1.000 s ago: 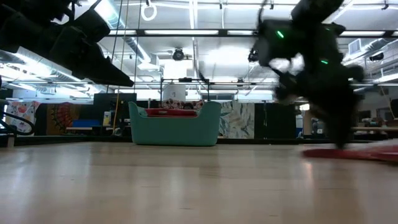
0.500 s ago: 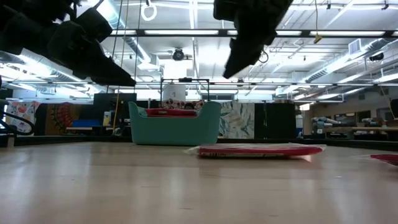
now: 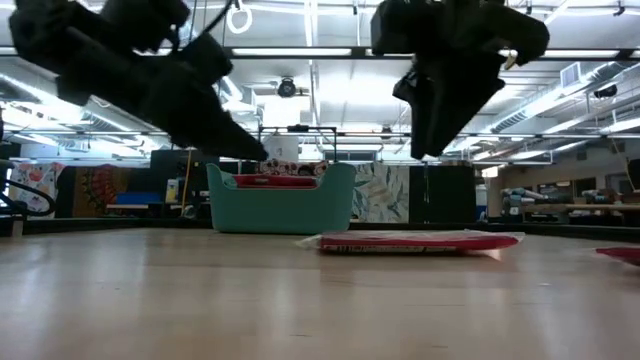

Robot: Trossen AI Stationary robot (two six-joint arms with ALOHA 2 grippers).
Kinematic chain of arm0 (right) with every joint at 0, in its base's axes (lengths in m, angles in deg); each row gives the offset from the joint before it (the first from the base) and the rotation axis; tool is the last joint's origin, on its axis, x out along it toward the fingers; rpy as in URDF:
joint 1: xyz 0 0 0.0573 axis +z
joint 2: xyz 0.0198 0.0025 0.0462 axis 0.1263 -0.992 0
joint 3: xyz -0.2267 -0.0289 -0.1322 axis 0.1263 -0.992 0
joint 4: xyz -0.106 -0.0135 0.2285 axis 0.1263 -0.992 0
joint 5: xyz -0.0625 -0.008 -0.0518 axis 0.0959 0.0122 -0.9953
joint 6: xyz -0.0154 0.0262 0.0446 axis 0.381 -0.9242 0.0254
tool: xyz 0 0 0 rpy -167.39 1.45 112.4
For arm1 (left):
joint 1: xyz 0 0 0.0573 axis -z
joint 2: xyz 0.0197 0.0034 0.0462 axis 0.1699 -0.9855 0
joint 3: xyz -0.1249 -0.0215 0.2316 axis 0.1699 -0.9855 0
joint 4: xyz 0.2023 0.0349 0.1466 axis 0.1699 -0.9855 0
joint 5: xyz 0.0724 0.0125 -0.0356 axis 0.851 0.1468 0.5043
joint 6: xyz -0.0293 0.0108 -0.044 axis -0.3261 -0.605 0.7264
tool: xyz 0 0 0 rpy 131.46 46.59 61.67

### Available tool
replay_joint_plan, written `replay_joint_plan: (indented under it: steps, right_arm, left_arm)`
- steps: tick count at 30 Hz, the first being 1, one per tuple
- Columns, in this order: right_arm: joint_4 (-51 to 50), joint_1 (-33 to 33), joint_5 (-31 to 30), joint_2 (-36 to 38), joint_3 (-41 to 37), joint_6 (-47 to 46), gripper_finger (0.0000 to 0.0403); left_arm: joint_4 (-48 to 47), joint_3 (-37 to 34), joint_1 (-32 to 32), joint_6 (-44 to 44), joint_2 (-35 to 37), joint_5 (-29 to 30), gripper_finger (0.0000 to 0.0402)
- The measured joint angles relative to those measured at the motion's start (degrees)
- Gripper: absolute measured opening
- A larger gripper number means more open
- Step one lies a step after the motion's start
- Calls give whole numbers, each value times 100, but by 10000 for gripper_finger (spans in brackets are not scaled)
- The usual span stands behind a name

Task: Sort popcorn bags into baskets
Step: Put the red popcorn bag into the green bin

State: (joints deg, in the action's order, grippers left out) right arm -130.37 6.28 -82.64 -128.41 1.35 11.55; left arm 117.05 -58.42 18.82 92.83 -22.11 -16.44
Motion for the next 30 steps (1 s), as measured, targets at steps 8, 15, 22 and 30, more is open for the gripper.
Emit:
replay_joint_plan:
  steps: [8, 15, 22, 30]
  right_arm:
    - [-627, 89, 134, 4, -42, -84, 169]
    - [-412, 450, -73, 7, -432, 168, 169]
    - [403, 719, -514, 9, -750, 194, 169]
    - [1095, 782, -718, 0, -844, 395, 169]
  left_arm:
    - [35, 725, -26, -84, -1040, -212, 194]
    - [43, 1251, -88, -195, -1770, -283, 194]
    - [311, 1494, -278, -372, -2379, -299, 194]
    - [691, 1563, -458, -333, -2917, -414, 194]
